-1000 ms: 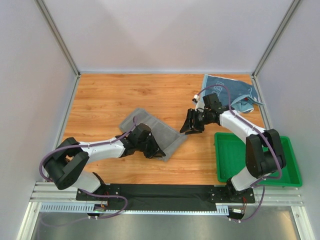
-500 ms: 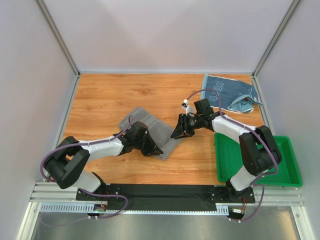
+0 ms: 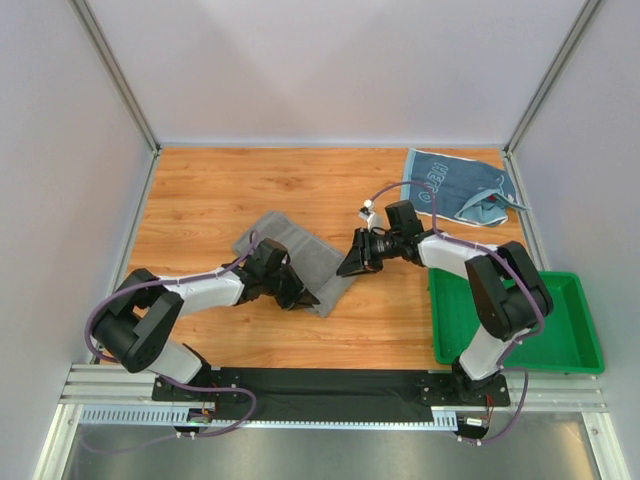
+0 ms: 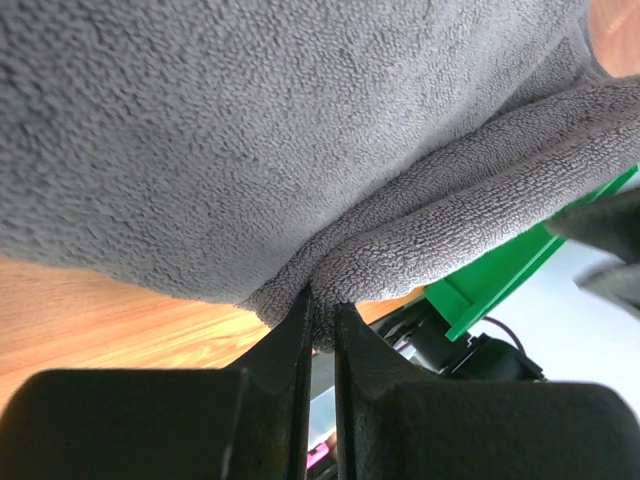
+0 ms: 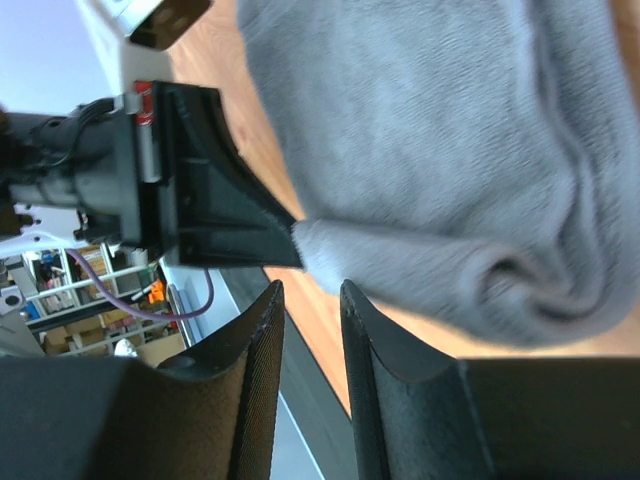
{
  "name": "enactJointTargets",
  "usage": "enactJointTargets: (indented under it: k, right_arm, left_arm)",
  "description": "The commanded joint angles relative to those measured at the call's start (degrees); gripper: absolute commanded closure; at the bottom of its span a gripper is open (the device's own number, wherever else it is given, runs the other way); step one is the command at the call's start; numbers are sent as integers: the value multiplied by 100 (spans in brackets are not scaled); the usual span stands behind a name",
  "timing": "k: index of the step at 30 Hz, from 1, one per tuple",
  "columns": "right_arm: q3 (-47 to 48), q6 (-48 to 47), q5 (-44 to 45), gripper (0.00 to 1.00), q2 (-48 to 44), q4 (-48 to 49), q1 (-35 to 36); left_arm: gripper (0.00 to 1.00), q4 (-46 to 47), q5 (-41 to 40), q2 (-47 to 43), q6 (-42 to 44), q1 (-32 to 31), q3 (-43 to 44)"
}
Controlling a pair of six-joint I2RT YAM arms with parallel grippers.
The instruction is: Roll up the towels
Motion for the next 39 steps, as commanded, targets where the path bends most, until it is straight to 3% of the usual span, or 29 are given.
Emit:
enactJointTargets:
  k: [1, 6, 11, 14, 17, 21, 26, 28, 31, 35, 39]
  right_arm:
    - [243, 108, -2, 70, 523, 486, 29]
    - [542, 151, 183, 71, 1358, 467, 3]
    - [533, 257, 218, 71, 1553, 741, 3]
    - [542, 204, 306, 71, 1588, 688, -6]
    - [525, 178, 359, 71, 1597, 662, 3]
    - [533, 125, 377, 71, 1597, 609, 12]
    - [560, 90, 385, 71, 1562, 609, 20]
    - [577, 81, 385, 71, 1553, 609, 38]
    - [595, 81, 394, 71, 1553, 442, 55]
    - [656, 81, 412, 71, 1562, 424, 99]
    - [700, 55, 420, 71, 1570, 381, 99]
  left_arm:
    - [94, -172, -69, 145, 134, 109, -68]
    - [94, -119, -8, 206, 125, 144, -77]
    - [90, -67, -60, 75, 99, 153, -235]
    - [80, -84, -166, -83, 125, 153, -341]
    - [56, -478, -402, -294, 371, 144, -297]
    - [47, -1313, -1008, -698, 784, 57, -43]
    - [47, -2948, -2817, -1112, 1653, -549, 1081]
    - [47, -3195, -3632, -1095, 1969, -1058, 1442]
    - [47, -3240, -4207, -858, 2777, -1648, 2127]
    - [48, -2924, -4367, -261, 3771, -2306, 2646]
    - [48, -2625, -4165, 459, 4589, -2572, 3060]
